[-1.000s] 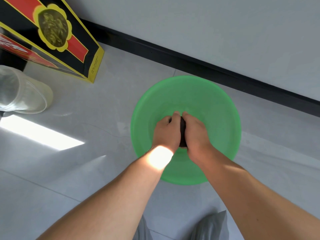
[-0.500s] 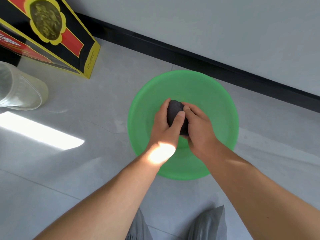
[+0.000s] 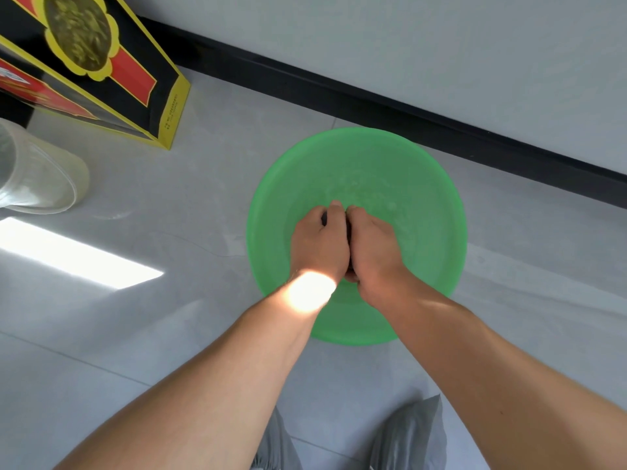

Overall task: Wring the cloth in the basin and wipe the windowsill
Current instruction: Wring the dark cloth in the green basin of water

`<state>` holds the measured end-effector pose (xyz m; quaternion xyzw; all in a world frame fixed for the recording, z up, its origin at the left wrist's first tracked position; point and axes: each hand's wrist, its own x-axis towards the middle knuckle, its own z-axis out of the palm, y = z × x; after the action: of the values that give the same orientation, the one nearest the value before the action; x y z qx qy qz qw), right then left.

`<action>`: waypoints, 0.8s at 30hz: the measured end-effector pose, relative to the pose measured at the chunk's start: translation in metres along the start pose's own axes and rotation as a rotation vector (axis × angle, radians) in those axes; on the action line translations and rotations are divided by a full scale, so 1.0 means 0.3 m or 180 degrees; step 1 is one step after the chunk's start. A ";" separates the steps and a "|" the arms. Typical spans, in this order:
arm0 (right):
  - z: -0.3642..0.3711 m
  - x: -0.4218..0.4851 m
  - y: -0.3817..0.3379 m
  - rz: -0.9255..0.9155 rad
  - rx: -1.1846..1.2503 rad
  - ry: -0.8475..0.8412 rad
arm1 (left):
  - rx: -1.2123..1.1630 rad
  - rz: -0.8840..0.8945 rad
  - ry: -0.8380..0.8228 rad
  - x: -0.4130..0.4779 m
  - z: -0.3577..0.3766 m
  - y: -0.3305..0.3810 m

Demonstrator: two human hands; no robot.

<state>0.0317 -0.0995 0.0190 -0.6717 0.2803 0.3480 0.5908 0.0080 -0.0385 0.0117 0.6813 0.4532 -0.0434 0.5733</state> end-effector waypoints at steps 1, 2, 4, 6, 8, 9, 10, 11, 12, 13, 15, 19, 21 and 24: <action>-0.001 0.001 0.003 -0.0008 0.0067 -0.0013 | -0.0072 -0.0032 -0.0009 0.001 0.001 -0.002; -0.003 0.002 0.007 -0.0028 0.0140 -0.0026 | -0.0132 -0.0061 0.0003 0.003 0.002 -0.004; -0.005 0.004 0.016 -0.0088 0.0244 -0.0043 | -0.0234 -0.0170 0.0001 0.002 0.003 -0.008; -0.008 0.001 0.023 -0.0142 0.0204 -0.0040 | -0.0312 -0.0292 -0.0010 -0.005 0.004 -0.013; -0.018 -0.006 0.021 -0.0211 0.0049 0.0004 | -0.0277 -0.0347 0.0009 -0.016 0.000 -0.005; -0.027 -0.011 0.015 -0.0306 -0.0110 0.0043 | -0.0202 -0.0341 -0.0031 -0.022 -0.006 0.005; -0.039 -0.021 0.004 -0.0466 -0.0308 0.0078 | -0.0121 -0.0312 -0.0112 -0.031 -0.017 0.020; -0.053 -0.034 -0.011 -0.0670 -0.0471 0.0101 | -0.0092 -0.0276 -0.0219 -0.039 -0.029 0.038; -0.068 -0.053 -0.031 -0.0881 -0.0574 0.0104 | -0.0110 -0.0303 -0.0337 -0.051 -0.045 0.062; -0.082 -0.075 -0.056 -0.1048 -0.0637 0.0093 | -0.0145 -0.0353 -0.0433 -0.067 -0.064 0.089; -0.104 -0.127 -0.116 -0.1223 -0.0749 0.0028 | -0.0243 -0.0487 -0.0534 -0.110 -0.109 0.148; -0.124 -0.261 -0.262 -0.1287 -0.0814 -0.0081 | -0.0455 -0.0538 -0.0664 -0.202 -0.191 0.285; -0.130 -0.334 -0.338 -0.1235 -0.0587 -0.0092 | -0.0458 -0.0493 -0.0793 -0.246 -0.232 0.360; -0.146 -0.458 -0.443 -0.1124 -0.0413 -0.0102 | -0.0396 -0.0370 -0.0958 -0.322 -0.300 0.486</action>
<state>0.0597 -0.1282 0.2110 -0.7415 0.1256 0.2669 0.6026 0.0073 -0.0094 0.2063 0.6030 0.4027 -0.1498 0.6722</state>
